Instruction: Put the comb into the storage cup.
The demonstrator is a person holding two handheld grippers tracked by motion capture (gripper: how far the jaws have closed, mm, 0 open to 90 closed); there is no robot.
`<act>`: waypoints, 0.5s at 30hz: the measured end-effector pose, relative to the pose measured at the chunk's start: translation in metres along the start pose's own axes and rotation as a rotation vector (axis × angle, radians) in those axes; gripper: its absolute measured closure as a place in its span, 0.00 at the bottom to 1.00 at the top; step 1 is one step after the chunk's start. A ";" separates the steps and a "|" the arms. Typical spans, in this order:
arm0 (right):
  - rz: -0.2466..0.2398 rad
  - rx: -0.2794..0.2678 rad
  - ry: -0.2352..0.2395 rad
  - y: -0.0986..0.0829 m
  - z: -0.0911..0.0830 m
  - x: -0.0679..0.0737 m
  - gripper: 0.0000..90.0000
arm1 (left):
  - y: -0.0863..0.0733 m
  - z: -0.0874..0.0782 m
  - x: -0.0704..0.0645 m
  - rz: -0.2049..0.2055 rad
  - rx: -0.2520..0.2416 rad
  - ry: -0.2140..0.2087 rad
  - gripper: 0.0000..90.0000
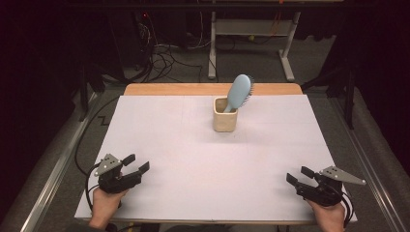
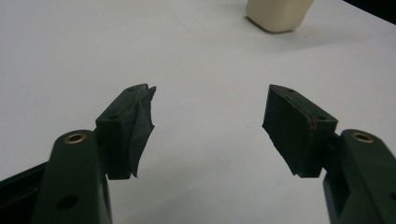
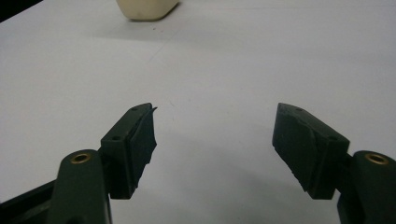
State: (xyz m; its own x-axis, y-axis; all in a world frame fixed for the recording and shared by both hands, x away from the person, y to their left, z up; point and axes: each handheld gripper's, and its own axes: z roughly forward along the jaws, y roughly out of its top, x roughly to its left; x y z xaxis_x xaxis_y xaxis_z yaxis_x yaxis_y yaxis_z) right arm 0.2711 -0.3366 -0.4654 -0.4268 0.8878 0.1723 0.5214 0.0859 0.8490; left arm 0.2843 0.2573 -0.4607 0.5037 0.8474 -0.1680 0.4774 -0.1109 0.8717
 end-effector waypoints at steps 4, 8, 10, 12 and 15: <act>-0.004 -0.003 0.003 -0.001 0.000 0.001 0.34 | 0.000 0.000 0.000 -0.001 -0.004 0.000 0.37; -0.005 -0.007 0.007 -0.002 -0.002 0.001 0.34 | 0.000 0.000 0.000 0.001 -0.001 -0.001 0.37; -0.004 -0.009 0.008 -0.002 -0.003 0.002 0.34 | 0.000 0.000 0.000 0.001 -0.001 -0.001 0.37; -0.007 -0.013 0.010 -0.003 -0.004 0.002 0.34 | 0.000 0.000 0.000 0.001 0.000 -0.002 0.37; -0.006 -0.015 0.013 -0.003 -0.004 0.003 0.33 | 0.000 0.000 -0.001 0.002 0.001 -0.001 0.37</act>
State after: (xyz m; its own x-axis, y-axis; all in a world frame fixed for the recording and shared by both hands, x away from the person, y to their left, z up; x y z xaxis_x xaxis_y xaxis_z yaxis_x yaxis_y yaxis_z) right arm 0.2651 -0.3361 -0.4657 -0.4396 0.8814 0.1732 0.5075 0.0846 0.8575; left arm 0.2841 0.2568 -0.4608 0.5058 0.8464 -0.1669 0.4770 -0.1131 0.8716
